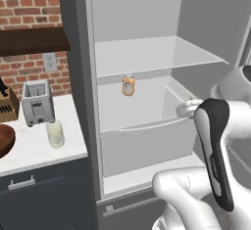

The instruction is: Grab a lemon wedge from the fridge and one ice cube from the ice bowl, and put them in the glass of lemonade.

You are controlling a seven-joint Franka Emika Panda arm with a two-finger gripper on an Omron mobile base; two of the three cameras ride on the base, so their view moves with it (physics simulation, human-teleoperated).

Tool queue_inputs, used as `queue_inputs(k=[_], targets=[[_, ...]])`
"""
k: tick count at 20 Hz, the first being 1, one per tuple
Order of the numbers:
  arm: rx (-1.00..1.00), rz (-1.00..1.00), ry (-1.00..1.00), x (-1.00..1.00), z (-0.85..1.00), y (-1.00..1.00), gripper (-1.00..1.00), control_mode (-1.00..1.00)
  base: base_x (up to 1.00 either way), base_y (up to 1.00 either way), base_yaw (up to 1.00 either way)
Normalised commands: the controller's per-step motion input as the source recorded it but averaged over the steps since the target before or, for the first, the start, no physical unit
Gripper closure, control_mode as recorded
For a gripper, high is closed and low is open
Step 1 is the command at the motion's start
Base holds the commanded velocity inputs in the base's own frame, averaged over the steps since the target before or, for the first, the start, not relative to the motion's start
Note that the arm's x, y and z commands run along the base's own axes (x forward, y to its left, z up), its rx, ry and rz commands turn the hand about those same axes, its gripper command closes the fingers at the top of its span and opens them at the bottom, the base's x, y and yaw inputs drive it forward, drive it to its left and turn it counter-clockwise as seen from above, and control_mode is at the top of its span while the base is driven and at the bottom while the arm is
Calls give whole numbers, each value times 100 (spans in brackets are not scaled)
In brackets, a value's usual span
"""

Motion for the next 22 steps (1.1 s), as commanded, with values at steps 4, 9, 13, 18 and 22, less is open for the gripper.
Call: queue_inputs(k=[4, 9, 13, 18, 22], targets=[[0, 0, 0, -3, 0, 1, 100, 100, -43, 29, 0], [0, 0, 0, 0, 0, 0, 100, 100, -79, 81, 0], [0, 0, 0, 0, 0, 0, 100, 100, -48, 100, -1], [0, 0, 0, 0, 0, 0, 100, 100, -3, 96, -17], [0, 0, 0, 0, 0, 0, 100, 100, 11, 85, -26]])
